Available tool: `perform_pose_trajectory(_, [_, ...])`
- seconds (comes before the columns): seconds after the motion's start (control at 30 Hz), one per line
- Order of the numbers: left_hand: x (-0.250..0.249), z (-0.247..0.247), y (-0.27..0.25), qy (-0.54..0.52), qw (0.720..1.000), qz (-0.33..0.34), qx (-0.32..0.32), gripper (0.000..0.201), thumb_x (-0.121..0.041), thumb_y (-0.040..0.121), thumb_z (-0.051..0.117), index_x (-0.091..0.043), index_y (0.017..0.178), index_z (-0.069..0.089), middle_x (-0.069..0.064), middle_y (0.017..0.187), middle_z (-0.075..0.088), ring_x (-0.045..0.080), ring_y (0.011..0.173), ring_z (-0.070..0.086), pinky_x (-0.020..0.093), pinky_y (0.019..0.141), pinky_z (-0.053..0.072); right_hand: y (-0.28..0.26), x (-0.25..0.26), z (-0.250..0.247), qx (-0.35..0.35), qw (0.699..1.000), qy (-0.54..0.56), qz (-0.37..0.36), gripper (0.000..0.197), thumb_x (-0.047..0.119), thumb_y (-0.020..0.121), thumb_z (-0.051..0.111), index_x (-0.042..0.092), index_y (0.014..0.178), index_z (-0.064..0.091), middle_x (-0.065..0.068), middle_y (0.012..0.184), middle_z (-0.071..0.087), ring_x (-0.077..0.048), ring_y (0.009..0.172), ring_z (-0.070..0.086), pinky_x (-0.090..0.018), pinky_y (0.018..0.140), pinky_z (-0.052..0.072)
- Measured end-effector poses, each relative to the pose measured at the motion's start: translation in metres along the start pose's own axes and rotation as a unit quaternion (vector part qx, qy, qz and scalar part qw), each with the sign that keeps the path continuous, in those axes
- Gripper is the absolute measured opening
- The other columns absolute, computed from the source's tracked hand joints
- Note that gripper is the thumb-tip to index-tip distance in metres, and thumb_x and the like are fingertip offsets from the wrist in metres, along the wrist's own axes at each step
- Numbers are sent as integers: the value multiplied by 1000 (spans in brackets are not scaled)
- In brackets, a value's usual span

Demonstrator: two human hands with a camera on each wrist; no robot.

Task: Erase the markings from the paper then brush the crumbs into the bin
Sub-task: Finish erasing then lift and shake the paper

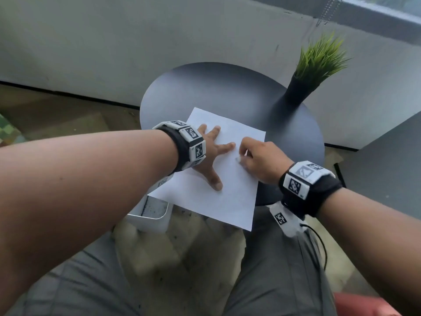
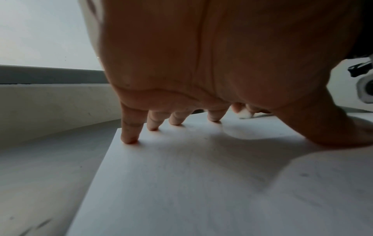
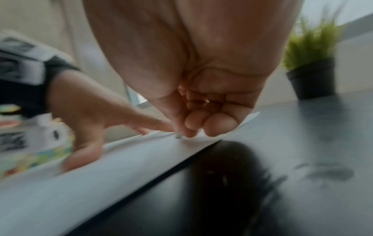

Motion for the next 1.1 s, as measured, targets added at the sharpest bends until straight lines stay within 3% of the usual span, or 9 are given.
perform_pose_trajectory(0.13, [-1, -2, -1, 11, 1000, -5, 8, 132, -91, 54, 65, -51, 153, -12, 8, 166, -17, 44, 151, -8, 66, 116, 21, -29, 40, 27, 128, 983, -14, -128, 11, 27, 90, 58, 22, 101, 59, 11, 72, 53, -15, 75, 50, -25, 68, 41])
perform_pose_trajectory(0.33, [-3, -17, -2, 33, 999, 20, -18, 117, -88, 63, 63, -48, 156, 6, 6, 167, -12, 36, 153, -7, 63, 119, 14, 4, -47, 8, 21, 991, 101, 84, 17, 41, 88, 61, 27, 95, 55, 4, 86, 65, -16, 76, 58, -28, 70, 44])
perform_pose_trajectory(0.43, [-16, -14, -6, 23, 999, 40, -8, 110, -81, 71, 63, -43, 158, 7, 8, 167, 4, 35, 151, 12, 52, 117, 25, 1, -40, 7, 8, 994, 81, 76, 15, 36, 90, 59, 22, 96, 56, 2, 87, 64, -20, 84, 57, -28, 71, 40])
perform_pose_trajectory(0.53, [-19, -3, -7, 8, 1000, 21, -4, 128, -90, 60, 62, -41, 158, -4, 6, 168, -7, 37, 152, 0, 59, 116, 22, -15, -12, 6, 21, 999, 43, 7, 14, 33, 91, 57, 21, 97, 55, 2, 84, 62, -23, 82, 58, -31, 72, 45])
perform_pose_trajectory(0.67, [-20, 4, -6, 6, 1000, 13, -4, 139, -90, 53, 67, -40, 157, -10, 7, 167, -15, 41, 151, -9, 64, 116, 16, -50, 38, 30, 168, 974, -41, -149, 8, 21, 89, 56, 27, 93, 54, 7, 82, 59, -15, 75, 50, -22, 64, 38])
perform_pose_trajectory(0.73, [-20, 3, -5, 5, 1000, 13, -3, 139, -90, 53, 67, -40, 157, -11, 6, 167, -15, 41, 151, -9, 64, 117, 16, -39, 22, 25, 157, 982, -22, -102, 6, 24, 89, 58, 26, 95, 55, 6, 89, 63, -15, 82, 56, -22, 68, 41])
perform_pose_trajectory(0.83, [-17, 0, -2, -2, 1000, 11, -3, 138, -91, 53, 66, -41, 157, -11, 5, 167, -16, 40, 151, -10, 66, 117, 16, -15, -27, 0, 24, 998, 11, 62, 15, 34, 91, 56, 22, 98, 54, -1, 94, 63, -24, 87, 58, -31, 73, 44])
perform_pose_trajectory(1.0, [-16, 2, 0, 4, 1000, 7, 1, 141, -91, 52, 66, -41, 157, -13, 6, 166, -19, 41, 151, -12, 65, 118, 14, -46, 30, 33, 125, 985, -23, -116, 7, 25, 91, 53, 23, 98, 53, 0, 84, 64, -22, 77, 57, -33, 69, 48])
perform_pose_trajectory(1.1, [-16, 3, 1, 3, 1000, 6, 5, 141, -91, 53, 66, -41, 156, -15, 5, 166, -21, 40, 151, -14, 66, 117, 14, -29, 12, 22, 118, 991, 6, -59, 10, 31, 90, 58, 24, 98, 58, 5, 91, 65, -17, 85, 59, -28, 74, 47])
Point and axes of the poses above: each hand's wrist, its own y-axis towards the middle knuckle, its own z-axis out of the palm, x = y × z, the point moved 10 cm from there along y, towards the middle knuckle
